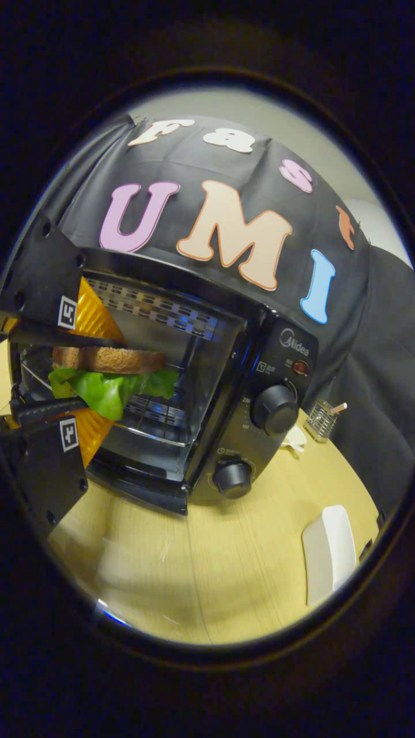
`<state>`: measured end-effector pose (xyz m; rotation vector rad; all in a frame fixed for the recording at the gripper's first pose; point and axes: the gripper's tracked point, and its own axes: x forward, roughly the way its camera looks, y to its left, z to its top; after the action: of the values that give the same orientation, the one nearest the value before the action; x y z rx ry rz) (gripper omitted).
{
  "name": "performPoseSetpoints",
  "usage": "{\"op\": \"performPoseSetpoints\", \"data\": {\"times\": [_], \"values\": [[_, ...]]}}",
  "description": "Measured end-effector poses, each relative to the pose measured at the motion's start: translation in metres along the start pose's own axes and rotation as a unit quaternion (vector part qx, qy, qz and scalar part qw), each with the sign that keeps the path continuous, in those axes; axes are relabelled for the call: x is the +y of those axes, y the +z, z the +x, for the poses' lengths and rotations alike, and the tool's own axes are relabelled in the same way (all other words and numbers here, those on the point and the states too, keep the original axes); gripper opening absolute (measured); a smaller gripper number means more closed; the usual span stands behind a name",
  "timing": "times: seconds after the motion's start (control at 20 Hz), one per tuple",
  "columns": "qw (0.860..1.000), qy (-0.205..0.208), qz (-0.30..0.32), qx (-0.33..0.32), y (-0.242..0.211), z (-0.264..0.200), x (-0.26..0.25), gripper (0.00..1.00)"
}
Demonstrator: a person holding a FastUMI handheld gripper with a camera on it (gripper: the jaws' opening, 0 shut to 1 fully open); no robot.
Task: Open the toaster oven, put the food inside, and close the toaster oven door.
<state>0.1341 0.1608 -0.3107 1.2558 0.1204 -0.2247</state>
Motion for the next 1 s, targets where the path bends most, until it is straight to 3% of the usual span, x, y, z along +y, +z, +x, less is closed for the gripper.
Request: {"op": "performPoseSetpoints", "data": {"times": [0.15,0.5,0.6,0.8,0.9,1.0], "values": [[0.998,-0.008,-0.053,0.018,0.001,0.008,0.003,0.41],[0.976,-0.065,-0.205,0.025,0.02,0.005,-0.001,0.73],[0.955,-0.101,-0.278,0.018,0.032,-0.011,-0.017,0.82],[0.925,-0.106,-0.364,0.011,0.05,-0.035,-0.011,1.0],[0.91,-0.107,-0.4,0.018,0.054,-0.056,-0.008,1.0],[0.879,-0.133,-0.458,0.028,0.062,-0.086,-0.016,1.0]]}}
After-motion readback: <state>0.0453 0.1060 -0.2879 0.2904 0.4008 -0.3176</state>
